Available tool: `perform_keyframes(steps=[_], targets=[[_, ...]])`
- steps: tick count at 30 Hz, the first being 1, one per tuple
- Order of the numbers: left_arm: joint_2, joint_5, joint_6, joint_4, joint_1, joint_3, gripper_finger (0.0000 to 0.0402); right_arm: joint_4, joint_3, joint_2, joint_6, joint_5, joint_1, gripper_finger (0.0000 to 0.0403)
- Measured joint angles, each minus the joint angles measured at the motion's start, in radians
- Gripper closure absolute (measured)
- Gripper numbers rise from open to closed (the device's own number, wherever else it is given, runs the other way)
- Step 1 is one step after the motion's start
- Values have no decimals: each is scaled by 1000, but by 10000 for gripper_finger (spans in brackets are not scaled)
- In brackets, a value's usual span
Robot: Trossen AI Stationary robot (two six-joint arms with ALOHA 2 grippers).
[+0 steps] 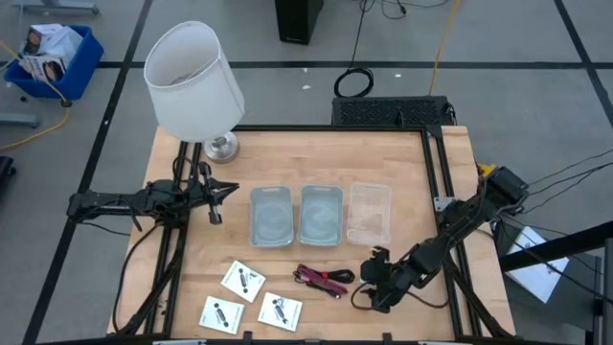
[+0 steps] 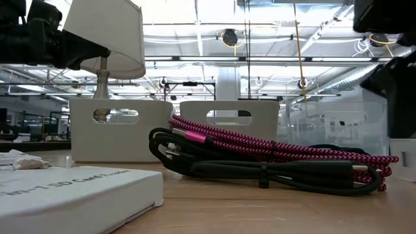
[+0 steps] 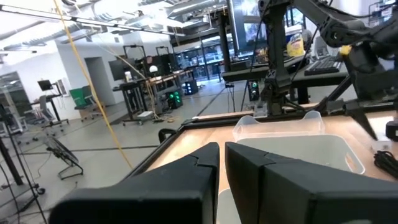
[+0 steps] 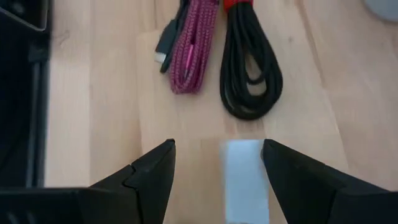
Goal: Pick and place items into bin
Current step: Put the white charger adapter into the transparent bin
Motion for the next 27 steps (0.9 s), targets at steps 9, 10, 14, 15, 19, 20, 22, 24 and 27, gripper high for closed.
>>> perform_keyframes(steps=[9,10,14,15,19,20,22,24,27], targets=[[0,0,-10,-8,0,0,366,-12,-1,78,14,-26,-7,167],[0,0,-11,-7,0,0,366,-12,-1,78,12,-26,-7,167],[0,0,-12,-7,0,0,366,-11,-1,79,12,-37,-8,173],[0,0,-12,-7,0,0,366,-13,-1,79,13,-42,-8,180],[0,0,-11,-7,0,0,366,-19,-2,77,16,-47,-10,237],[0,0,-11,-7,0,0,366,-21,-2,73,15,-47,-10,258],[0,0,-11,-7,0,0,366,-21,-4,64,15,-52,-13,302],[0,0,-11,-7,0,0,366,-21,-5,52,5,-72,-15,315],[0,0,-19,-8,0,0,366,-21,-6,25,-29,-94,-12,315]])
